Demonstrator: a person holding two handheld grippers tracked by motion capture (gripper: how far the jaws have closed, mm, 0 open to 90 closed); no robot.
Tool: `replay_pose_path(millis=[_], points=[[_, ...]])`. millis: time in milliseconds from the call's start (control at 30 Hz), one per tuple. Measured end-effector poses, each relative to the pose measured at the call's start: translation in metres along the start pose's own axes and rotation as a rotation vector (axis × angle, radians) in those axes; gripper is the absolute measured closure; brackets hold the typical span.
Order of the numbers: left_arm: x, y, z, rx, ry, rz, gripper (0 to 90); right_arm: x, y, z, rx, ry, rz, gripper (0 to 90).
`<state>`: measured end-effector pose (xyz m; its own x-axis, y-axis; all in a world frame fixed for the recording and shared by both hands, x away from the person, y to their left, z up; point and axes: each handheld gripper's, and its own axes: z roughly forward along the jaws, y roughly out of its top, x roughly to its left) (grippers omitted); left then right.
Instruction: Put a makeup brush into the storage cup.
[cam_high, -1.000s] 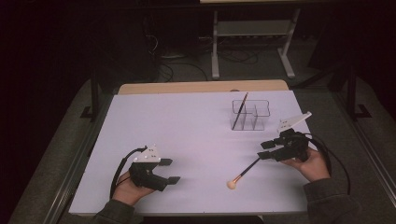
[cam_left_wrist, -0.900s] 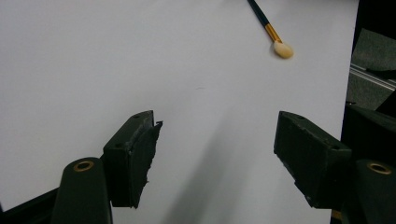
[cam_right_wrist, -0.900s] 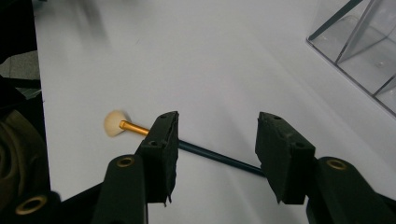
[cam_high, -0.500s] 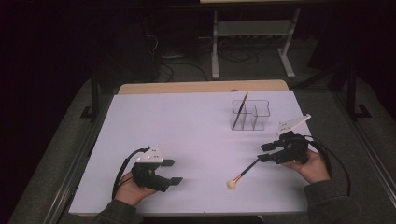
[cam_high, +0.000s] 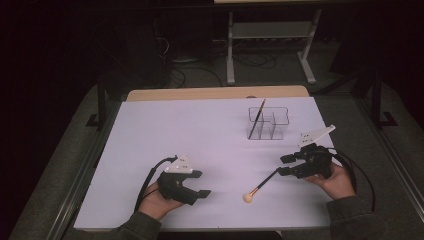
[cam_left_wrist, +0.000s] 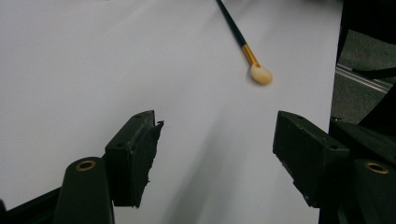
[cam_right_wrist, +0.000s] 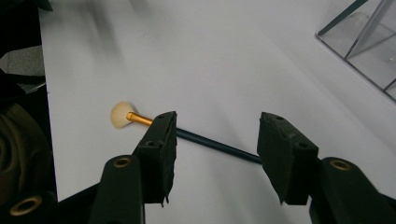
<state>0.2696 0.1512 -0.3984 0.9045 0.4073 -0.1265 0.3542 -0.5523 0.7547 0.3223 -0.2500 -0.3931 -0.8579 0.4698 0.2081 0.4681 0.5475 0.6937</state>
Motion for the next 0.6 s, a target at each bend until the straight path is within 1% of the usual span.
replay_pose_path(millis=[33, 100, 233, 300, 333, 400, 433, 500, 533, 567, 600], points=[[-0.002, 0.003, 0.003, 0.000, -0.003, -0.003, 30.1, 0.001, 0.000, -0.001, -0.001, 0.000, 0.007, 46.1], [-0.004, 0.008, 0.008, 0.012, -0.002, 0.013, 30.1, 0.001, -0.001, -0.002, -0.009, -0.006, -0.005, 45.9], [-0.009, 0.019, 0.018, 0.029, -0.011, 0.015, 30.3, 0.001, -0.003, -0.003, -0.019, -0.004, 0.005, 45.4], [-0.012, 0.024, 0.022, 0.034, -0.012, 0.023, 30.4, 0.001, -0.004, -0.003, -0.018, -0.008, 0.004, 45.1], [-0.013, 0.026, 0.024, 0.042, -0.012, 0.034, 30.4, 0.001, -0.004, -0.002, -0.022, -0.009, 0.005, 45.1], [-0.016, 0.031, 0.029, 0.044, -0.013, 0.032, 30.8, 0.001, -0.004, -0.002, -0.025, -0.008, 0.002, 44.9], [-0.017, 0.034, 0.031, 0.050, -0.010, 0.037, 30.8, 0.002, -0.004, -0.001, -0.021, -0.010, 0.007, 44.7], [-0.018, 0.038, 0.036, 0.062, -0.006, 0.037, 31.2, 0.001, -0.004, 0.000, -0.017, -0.015, -0.004, 44.4], [-0.018, 0.040, 0.037, 0.078, -0.007, 0.044, 31.2, 0.002, -0.004, 0.000, -0.015, -0.016, -0.003, 44.2], [-0.019, 0.042, 0.039, 0.072, -0.003, 0.037, 31.5, 0.002, -0.005, 0.000, -0.017, -0.018, -0.002, 44.2], [-0.019, 0.044, 0.040, 0.082, -0.004, 0.042, 31.5, 0.002, -0.005, 0.000, -0.016, -0.020, 0.001, 44.2]])
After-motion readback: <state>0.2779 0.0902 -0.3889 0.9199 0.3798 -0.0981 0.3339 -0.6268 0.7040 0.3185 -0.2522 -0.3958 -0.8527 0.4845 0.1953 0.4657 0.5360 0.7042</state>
